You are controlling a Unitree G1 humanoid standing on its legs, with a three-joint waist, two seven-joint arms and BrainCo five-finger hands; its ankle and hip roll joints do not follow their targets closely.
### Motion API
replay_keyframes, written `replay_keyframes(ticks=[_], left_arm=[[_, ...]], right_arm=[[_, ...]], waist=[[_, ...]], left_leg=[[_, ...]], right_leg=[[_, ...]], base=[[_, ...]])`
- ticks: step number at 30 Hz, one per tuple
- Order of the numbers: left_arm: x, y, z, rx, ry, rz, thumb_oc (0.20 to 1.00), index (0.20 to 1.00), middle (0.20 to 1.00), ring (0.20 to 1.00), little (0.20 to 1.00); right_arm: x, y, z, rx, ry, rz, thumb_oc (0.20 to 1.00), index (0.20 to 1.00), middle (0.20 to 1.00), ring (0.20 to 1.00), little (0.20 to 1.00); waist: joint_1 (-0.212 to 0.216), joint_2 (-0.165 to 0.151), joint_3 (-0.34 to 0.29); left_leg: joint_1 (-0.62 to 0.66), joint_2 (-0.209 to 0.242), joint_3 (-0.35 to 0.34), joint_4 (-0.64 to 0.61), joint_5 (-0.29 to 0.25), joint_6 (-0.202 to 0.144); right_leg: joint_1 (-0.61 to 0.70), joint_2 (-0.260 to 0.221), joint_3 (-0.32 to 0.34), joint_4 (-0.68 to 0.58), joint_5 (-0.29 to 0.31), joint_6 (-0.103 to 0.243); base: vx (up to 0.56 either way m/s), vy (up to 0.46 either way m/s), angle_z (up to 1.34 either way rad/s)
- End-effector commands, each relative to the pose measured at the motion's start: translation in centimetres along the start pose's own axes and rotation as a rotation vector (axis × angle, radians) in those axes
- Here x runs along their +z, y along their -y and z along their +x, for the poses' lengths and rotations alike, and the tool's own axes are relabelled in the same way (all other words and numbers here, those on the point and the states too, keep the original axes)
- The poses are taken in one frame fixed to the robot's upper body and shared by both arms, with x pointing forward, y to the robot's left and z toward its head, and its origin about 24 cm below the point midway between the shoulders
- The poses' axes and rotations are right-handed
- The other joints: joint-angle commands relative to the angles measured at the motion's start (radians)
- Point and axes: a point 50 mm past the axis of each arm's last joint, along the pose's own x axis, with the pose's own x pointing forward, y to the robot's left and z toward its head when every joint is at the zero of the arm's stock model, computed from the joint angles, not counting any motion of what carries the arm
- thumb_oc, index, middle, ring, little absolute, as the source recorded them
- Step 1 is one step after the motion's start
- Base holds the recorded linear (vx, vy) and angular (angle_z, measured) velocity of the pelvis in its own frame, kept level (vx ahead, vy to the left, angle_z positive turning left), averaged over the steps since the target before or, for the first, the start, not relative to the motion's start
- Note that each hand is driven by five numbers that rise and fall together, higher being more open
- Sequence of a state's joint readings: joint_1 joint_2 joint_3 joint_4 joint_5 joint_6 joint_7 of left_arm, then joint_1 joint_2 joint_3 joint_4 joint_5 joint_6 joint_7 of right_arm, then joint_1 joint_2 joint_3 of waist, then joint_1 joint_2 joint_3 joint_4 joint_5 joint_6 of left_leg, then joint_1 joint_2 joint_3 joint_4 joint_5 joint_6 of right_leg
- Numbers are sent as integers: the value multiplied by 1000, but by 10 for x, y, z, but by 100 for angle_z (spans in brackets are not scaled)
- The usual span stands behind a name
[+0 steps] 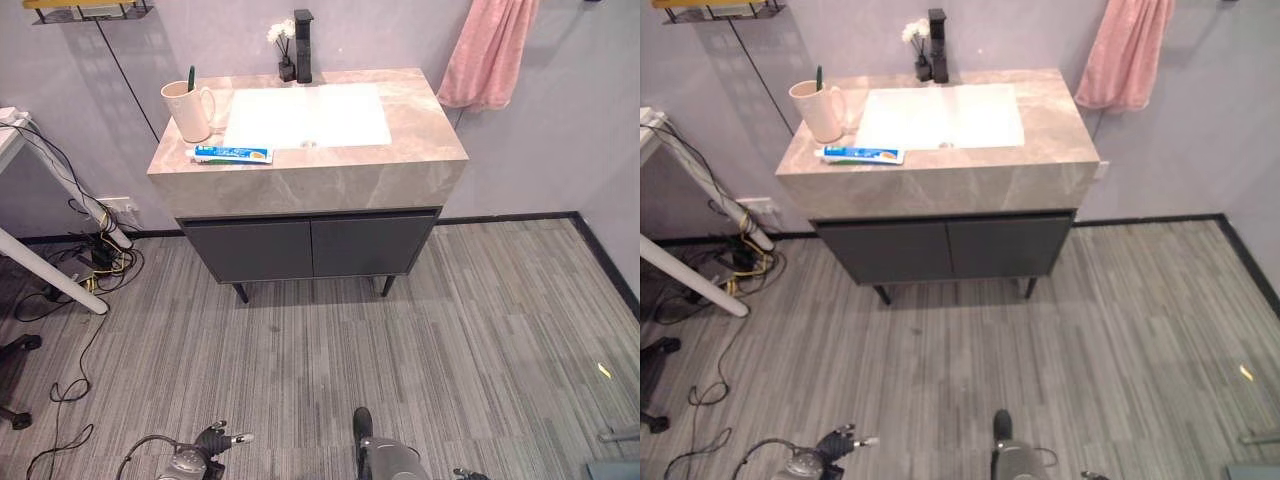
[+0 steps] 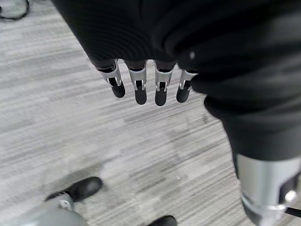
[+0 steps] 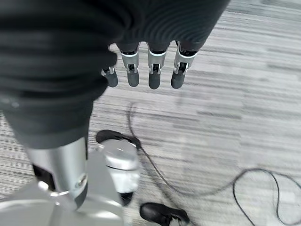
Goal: Put brush and paste in cup on sink, flatten towel.
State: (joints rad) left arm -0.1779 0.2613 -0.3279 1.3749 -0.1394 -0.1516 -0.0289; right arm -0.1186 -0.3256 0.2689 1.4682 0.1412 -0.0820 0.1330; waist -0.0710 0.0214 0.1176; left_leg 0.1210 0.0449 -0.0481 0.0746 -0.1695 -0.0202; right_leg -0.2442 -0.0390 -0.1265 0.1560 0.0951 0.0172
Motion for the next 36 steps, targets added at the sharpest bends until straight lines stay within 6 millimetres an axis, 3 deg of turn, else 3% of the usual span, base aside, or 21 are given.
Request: replay_keyframes(ticks=[1,3,7,11,12,13,14,15,16,17,18,21,24,26,27,28,29,30,34,36], left_arm=[[13,-16,0,34,49,23,1000,1000,1000,1000,1000],[15,-13,1,27,57,30,1000,1000,1000,1000,1000],[32,-12,3,27,104,64,1000,1000,1000,1000,1000],[44,-16,4,49,137,68,1000,1000,1000,1000,1000],[45,-17,4,51,144,67,1000,1000,1000,1000,1000],[44,-17,4,56,146,70,1000,1000,1000,1000,1000],[44,-17,4,56,146,71,1000,1000,1000,1000,1000],[42,-18,3,59,145,66,1000,1000,1000,1000,1000],[37,-18,3,63,135,64,1000,1000,1000,1000,1000],[37,-18,3,62,135,64,1000,1000,1000,1000,1000],[37,-18,2,64,141,68,1000,1000,1000,1000,1000],[32,-18,2,60,124,67,1000,1000,1000,1000,1000],[13,-17,0,53,57,91,1000,1000,1000,1000,1000],[2,-20,-2,66,31,49,1000,1000,1000,1000,1000],[2,-21,-2,66,31,50,1000,1000,1000,1000,1000],[-4,-21,-3,71,20,33,1000,1000,1000,1000,1000],[-4,-21,-3,71,20,33,1000,1000,1000,1000,1000],[-7,-19,-4,67,12,50,1000,1000,1000,1000,1000],[-14,-15,-5,51,1,62,1000,1000,1000,1000,1000],[-16,-14,-6,43,-4,78,1000,1000,1000,1000,1000]], right_arm=[[-9,6,-2,-21,-43,-44,1000,1000,1000,1000,1000],[-4,9,-2,-32,-22,-53,1000,1000,1000,1000,1000],[8,14,-2,-59,37,-50,1000,1000,1000,1000,1000],[14,15,-1,-74,53,-76,1000,1000,1000,1000,1000],[15,17,-2,-81,55,-75,1000,1000,1000,1000,1000],[13,19,-2,-90,48,-79,1000,1000,1000,1000,1000],[13,19,-2,-90,48,-79,1000,1000,1000,1000,1000],[12,20,-2,-97,45,-91,1000,1000,1000,1000,1000],[8,20,-3,-95,29,-128,1000,1000,1000,1000,1000],[7,20,-3,-95,28,-129,1000,1000,1000,1000,1000],[6,20,-3,-97,24,-147,1000,1000,1000,1000,1000],[4,21,-3,-100,8,-138,1000,1000,1000,1000,1000],[3,16,-2,-82,-6,-164,1000,1000,1000,1000,1000],[7,9,-1,-62,20,-126,1000,1000,1000,1000,1000],[7,9,-1,-62,20,-126,1000,1000,1000,1000,1000],[13,4,0,-47,46,-121,1000,1000,1000,1000,1000],[13,4,0,-47,46,-121,1000,1000,1000,1000,1000],[19,0,1,-42,65,-154,1000,1000,1000,1000,1000],[35,-5,2,-29,130,-183,1000,1000,1000,1000,1000],[39,-8,2,-21,145,-194,1000,1000,1000,1000,1000]], waist=[[-20,-41,-14],[-24,-35,-16],[-28,-57,16],[-21,-69,39],[-15,-71,42],[-3,-71,43],[-4,-72,41],[4,-70,40],[28,-50,34],[26,-52,36],[48,-47,38],[64,-33,26],[81,-41,-12],[81,-58,-13],[82,-59,-13],[82,-67,-15],[83,-67,-15],[85,-72,-13],[89,-60,-3],[83,-49,9]], left_leg=[[45,-114,-10,70,19,38],[17,-94,-14,138,77,4],[-146,-44,42,421,266,-83],[-238,-22,98,490,258,-66],[-271,-19,120,457,230,-52],[-329,-24,141,340,174,-28],[-330,-26,141,337,177,-27],[-351,-24,143,237,148,-14],[-399,4,100,43,244,-23],[-389,2,100,30,250,-23],[-441,19,73,-84,296,-36],[-436,49,63,-146,366,-54],[-416,25,33,-90,342,-26],[-439,-20,74,13,279,3],[-440,-20,75,15,277,3],[-437,-47,100,60,235,23],[-438,-47,101,62,234,23],[-428,-66,114,77,209,36],[-364,-91,132,59,173,68],[-327,-93,136,40,167,82]], right_leg=[[-32,15,112,-38,42,73],[-10,30,100,-37,17,52],[57,25,74,-61,-26,-4],[88,21,60,-65,-59,-23],[99,17,60,-68,-68,-19],[127,14,62,-82,-85,-3],[125,13,62,-83,-84,-2],[141,10,67,-92,-92,9],[169,21,77,-112,-109,20],[173,19,76,-113,-111,20],[205,15,88,-124,-135,28],[237,11,120,-117,-159,39],[276,-24,162,-90,-188,64],[281,-82,185,-35,-172,94],[280,-82,186,-34,-173,94],[260,-111,191,6,-117,112],[259,-111,192,5,-117,112],[257,-133,190,32,-66,121],[193,-153,162,167,51,118],[152,-147,141,248,79,113]], base=[[211,-148,13],[209,-164,27],[151,-188,23],[151,-144,25],[255,-7,26],[253,-9,27],[282,37,25],[346,129,15],[355,126,13],[448,172,-5],[262,104,-12],[403,196,-53],[410,271,-75],[406,361,-48],[346,360,-21],[151,164,-28],[266,284,-28],[155,169,-25],[214,259,-8],[233,272,-29]])
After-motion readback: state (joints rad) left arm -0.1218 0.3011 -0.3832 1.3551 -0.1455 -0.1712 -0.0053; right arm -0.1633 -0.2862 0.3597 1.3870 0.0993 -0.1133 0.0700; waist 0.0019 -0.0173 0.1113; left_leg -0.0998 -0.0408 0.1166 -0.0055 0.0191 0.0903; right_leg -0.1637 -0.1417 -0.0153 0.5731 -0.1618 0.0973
